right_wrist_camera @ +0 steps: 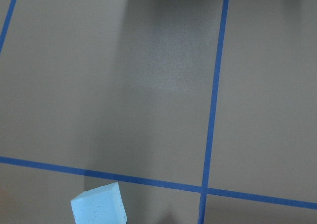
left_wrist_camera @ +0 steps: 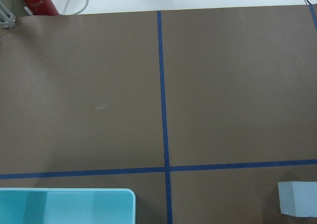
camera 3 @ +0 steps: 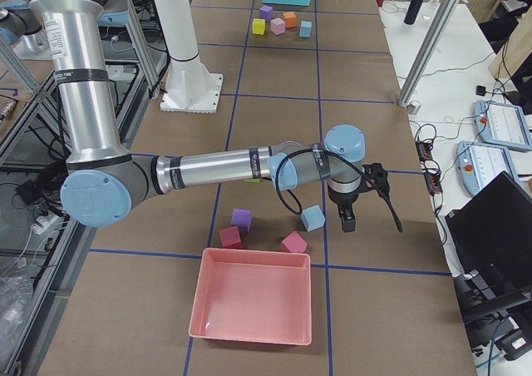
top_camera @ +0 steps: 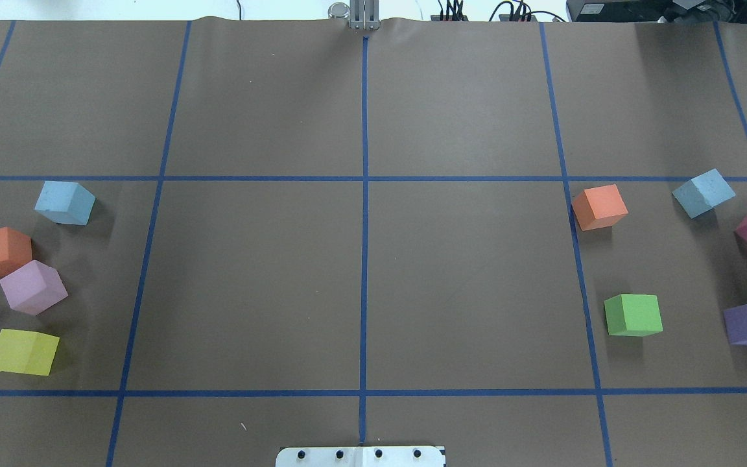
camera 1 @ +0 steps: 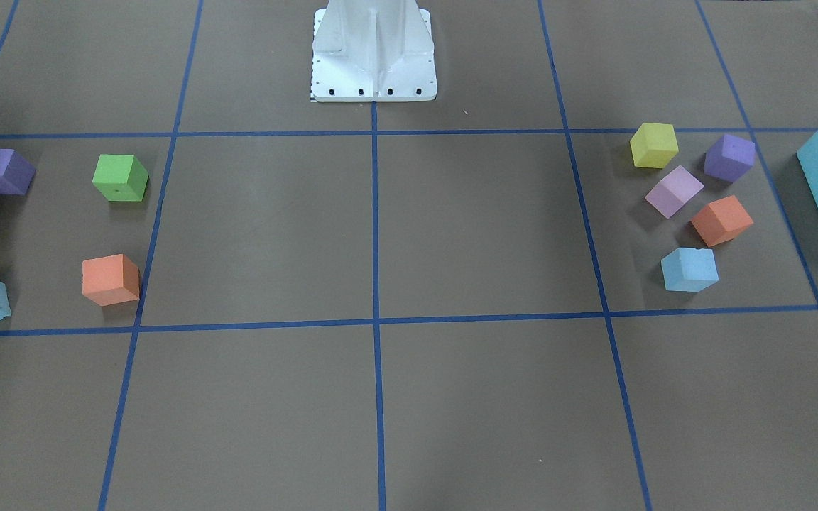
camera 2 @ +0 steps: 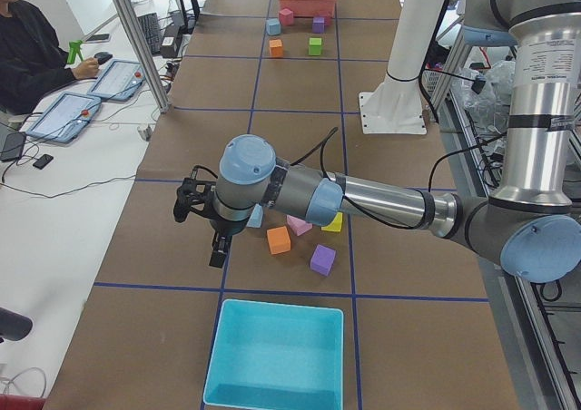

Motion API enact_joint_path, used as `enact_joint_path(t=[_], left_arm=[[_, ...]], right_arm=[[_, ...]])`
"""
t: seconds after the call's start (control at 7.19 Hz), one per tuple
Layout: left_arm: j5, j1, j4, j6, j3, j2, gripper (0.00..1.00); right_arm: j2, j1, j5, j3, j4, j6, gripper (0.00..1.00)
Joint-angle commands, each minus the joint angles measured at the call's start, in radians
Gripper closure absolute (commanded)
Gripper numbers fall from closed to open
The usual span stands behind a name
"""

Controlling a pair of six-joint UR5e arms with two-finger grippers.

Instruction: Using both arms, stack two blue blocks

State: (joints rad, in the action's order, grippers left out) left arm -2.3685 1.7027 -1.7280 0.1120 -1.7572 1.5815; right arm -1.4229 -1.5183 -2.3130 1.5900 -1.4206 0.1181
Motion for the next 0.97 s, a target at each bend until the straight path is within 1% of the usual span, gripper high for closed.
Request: enact_joint_path(t=[0.0,0.14,0.28,0.42,0.56,0.7,0.83], left_arm=[[-0.002,0.000,-0.001,0.000,-0.002,0.000,0.00],[-0.002,0.000,-0.005,0.001,-0.008,0.000,0.00],[0.000,0.000,-0.001,0.005,-0.013,0.000,0.00],[0.002,-0.003,0.002,0.009,-0.010,0.000,0.00],[0.003,-0.008,0.001,0.011,0.002,0.002,0.01],[0.003,-0.026,-0.002,0.012,0.024,0.005,0.02],[0.005,-0.050,-0.010,0.011,0.034,0.006,0.03]], right_arm=[[0.012,0.001,-0.008,0.004,-0.001,0.011,0.00],[0.036,0.038,0.003,0.018,-0.003,0.018,0.00],[0.047,0.043,0.010,-0.020,-0.003,0.076,0.00],[0.038,0.043,-0.003,-0.019,0.011,0.099,0.00],[0.047,0.071,-0.009,-0.013,0.006,0.138,0.00],[0.064,0.149,-0.002,-0.018,0.009,0.130,0.00],[0.067,0.203,-0.005,-0.005,0.012,0.144,0.00]])
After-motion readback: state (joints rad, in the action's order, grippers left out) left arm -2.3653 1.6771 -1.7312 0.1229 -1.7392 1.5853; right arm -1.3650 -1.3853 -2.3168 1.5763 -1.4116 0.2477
